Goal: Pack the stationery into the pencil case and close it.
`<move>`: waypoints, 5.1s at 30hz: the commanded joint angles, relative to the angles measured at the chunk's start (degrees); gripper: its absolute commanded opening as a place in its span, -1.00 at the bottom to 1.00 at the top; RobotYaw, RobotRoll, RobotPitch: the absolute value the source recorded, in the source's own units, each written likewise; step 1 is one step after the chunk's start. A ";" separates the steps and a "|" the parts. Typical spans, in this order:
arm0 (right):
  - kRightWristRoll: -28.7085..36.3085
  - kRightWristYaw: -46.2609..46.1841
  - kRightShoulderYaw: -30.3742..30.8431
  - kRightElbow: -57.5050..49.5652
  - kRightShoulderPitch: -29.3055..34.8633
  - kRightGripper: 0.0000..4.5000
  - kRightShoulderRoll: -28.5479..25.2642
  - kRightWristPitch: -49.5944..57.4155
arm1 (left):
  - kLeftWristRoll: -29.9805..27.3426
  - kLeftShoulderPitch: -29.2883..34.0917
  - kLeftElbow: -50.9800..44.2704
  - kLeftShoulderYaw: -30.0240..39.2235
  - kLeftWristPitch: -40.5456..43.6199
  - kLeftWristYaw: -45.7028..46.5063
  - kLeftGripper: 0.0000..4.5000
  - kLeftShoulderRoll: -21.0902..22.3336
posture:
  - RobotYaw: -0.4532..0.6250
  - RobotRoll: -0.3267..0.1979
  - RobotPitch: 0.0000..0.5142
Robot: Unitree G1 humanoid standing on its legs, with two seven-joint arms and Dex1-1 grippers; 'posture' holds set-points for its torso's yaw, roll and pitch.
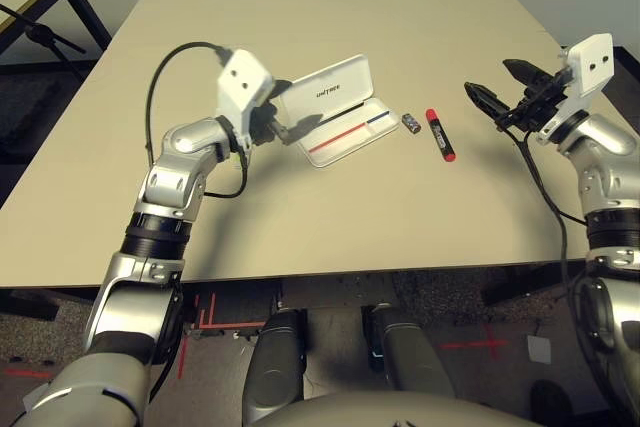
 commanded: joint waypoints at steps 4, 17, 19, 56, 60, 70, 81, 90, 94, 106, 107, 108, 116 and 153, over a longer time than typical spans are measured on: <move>1.44 11.61 1.93 -0.36 -2.90 1.00 -2.86 0.42 | 5.63 -5.47 7.14 -7.10 0.49 -6.27 0.99 -2.19 | -0.36 0.25 -0.53; 2.56 25.65 4.32 -3.72 -4.05 1.00 -6.00 5.15 | 13.51 -10.06 16.12 -13.63 8.42 -7.19 0.99 -8.66 | -0.34 0.25 -0.59; 2.62 25.63 4.11 -3.92 -4.48 1.00 -5.84 5.37 | 14.50 -10.88 18.35 -13.55 8.23 -6.39 0.99 -9.72 | -0.35 0.25 -0.60; 4.50 21.74 0.72 -3.55 -3.65 1.00 -7.06 7.14 | 22.50 -12.16 22.84 -15.21 -2.55 -14.81 -0.99 -7.05 | -0.34 0.25 -0.59; 4.68 18.91 -0.61 -1.82 -3.85 1.00 -7.15 8.44 | 21.91 -9.08 14.77 -14.95 -1.47 -17.71 -0.99 -3.28 | -0.33 0.25 -0.58; 3.12 7.11 -2.76 1.71 -3.82 1.00 -7.17 13.73 | 16.93 -0.70 -5.61 -12.72 1.53 -21.80 -0.99 2.23 | -0.29 0.25 -0.56; -0.32 -10.14 -2.51 -0.18 -1.34 1.00 -5.21 20.71 | 13.86 5.13 -15.48 -13.57 4.36 -23.19 -0.99 4.07 | -0.28 0.25 -0.54; -1.95 -19.93 -1.72 -2.98 0.09 1.00 -3.35 30.07 | 13.91 6.76 -16.73 -14.40 4.76 -23.09 -0.99 4.53 | -0.30 0.25 -0.54; -0.98 -22.52 -1.92 -3.93 -0.10 1.00 -0.86 34.92 | 14.06 7.39 -16.30 -14.87 4.03 -23.14 -0.99 4.51 | -0.31 0.25 -0.54; -1.03 -26.82 -0.85 -7.19 -1.69 1.00 6.24 41.72 | 15.70 9.38 -12.85 -16.84 -0.58 -22.17 -0.99 4.60 | -0.30 0.25 -0.51; -1.07 -26.85 -0.72 -7.18 -1.89 1.00 6.53 41.77 | 15.82 9.49 -12.72 -16.99 -0.61 -21.97 -0.99 4.58 | -0.30 0.25 -0.50; -1.16 -26.99 -0.63 -7.14 -2.09 1.00 6.80 41.89 | 15.91 9.61 -12.60 -17.10 -0.69 -21.81 -0.99 4.57 | -0.30 0.25 -0.50; -1.69 -26.70 0.00 -6.91 -2.51 1.00 7.29 41.81 | 16.03 10.16 -14.06 -17.28 0.77 -20.75 -0.28 4.66 | -0.27 0.25 -0.50; -9.34 -27.55 7.29 9.64 -9.95 1.00 11.88 42.12 | -6.02 9.07 -35.74 -3.08 23.15 -24.77 0.99 19.59 | -0.05 0.25 -0.45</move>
